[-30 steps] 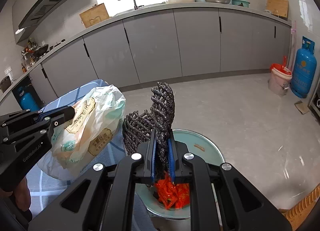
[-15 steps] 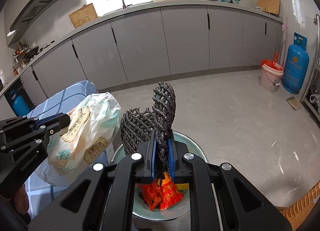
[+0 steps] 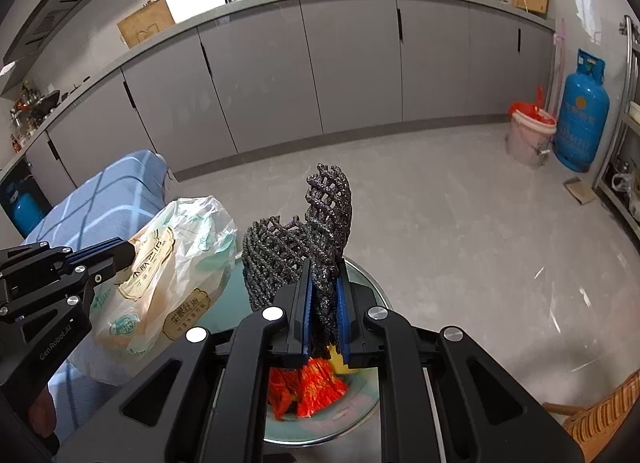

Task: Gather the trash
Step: 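Carry the white bag and black scrubber over the basin and open both tools, then move both tools back over the white sponges and cloth on the table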

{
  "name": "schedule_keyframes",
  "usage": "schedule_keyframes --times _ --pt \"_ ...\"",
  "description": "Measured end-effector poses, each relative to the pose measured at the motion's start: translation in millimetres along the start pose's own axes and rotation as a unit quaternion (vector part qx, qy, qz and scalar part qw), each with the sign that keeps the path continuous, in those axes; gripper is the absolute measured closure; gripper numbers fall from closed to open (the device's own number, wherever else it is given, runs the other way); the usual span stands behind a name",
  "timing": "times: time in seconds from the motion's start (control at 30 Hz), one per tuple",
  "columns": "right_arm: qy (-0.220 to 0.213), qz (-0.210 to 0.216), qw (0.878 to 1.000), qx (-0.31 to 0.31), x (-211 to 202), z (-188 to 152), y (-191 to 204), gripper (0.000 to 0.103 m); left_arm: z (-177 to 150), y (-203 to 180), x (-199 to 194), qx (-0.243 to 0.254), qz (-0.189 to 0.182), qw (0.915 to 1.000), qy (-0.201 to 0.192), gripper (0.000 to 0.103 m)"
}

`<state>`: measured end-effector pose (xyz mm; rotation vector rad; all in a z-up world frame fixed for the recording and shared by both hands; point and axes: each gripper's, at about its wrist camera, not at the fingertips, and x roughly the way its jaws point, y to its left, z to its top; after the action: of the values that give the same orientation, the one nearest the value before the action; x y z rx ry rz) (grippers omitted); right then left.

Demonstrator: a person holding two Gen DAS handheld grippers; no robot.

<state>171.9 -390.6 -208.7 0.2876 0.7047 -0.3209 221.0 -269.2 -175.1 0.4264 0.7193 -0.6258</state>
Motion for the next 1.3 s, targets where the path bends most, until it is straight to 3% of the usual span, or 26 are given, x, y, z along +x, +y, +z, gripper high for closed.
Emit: schedule_keyframes --times 0.2,0.23,0.27,0.3,0.33,0.37,0.6,0.7,0.8,1.3 --pt "0.021 0.004 1.000 0.000 12 -8 -3 0.089 -1 -6 7 0.004 -0.007 1.0000 0.004 0.090" --pt "0.023 0.006 1.000 0.000 14 -9 -3 0.088 -2 -6 7 0.003 -0.006 1.0000 0.002 0.084" --pt "0.024 0.006 1.000 0.001 16 -9 -3 0.087 -2 -5 8 0.001 -0.003 1.0000 0.002 0.068" --pt "0.025 0.006 1.000 0.004 18 -10 -4 0.073 -2 -5 7 -0.002 0.002 1.0000 0.000 0.058" --pt "0.027 0.010 1.000 0.009 19 -11 -5 0.066 -2 -3 5 -0.006 0.008 0.9999 -0.004 0.039" --pt "0.029 0.014 0.999 0.013 20 -11 -6 0.058 -3 -1 3 -0.010 0.013 0.9998 -0.010 0.036" --pt "0.028 0.018 0.999 0.023 16 -17 -8 0.044 -4 8 -7 -0.024 0.013 0.9995 -0.014 0.031" --pt "0.024 0.019 0.999 0.023 12 -16 -7 0.043 -7 12 -11 -0.027 0.020 0.9993 -0.017 0.029" --pt "0.020 0.020 0.999 0.021 7 -14 -4 0.041 -9 17 -18 -0.031 0.031 0.9988 -0.025 0.019" --pt "0.014 0.015 1.000 -0.004 -4 -11 13 0.037 -13 33 -33 -0.050 0.038 0.9976 -0.031 0.017"
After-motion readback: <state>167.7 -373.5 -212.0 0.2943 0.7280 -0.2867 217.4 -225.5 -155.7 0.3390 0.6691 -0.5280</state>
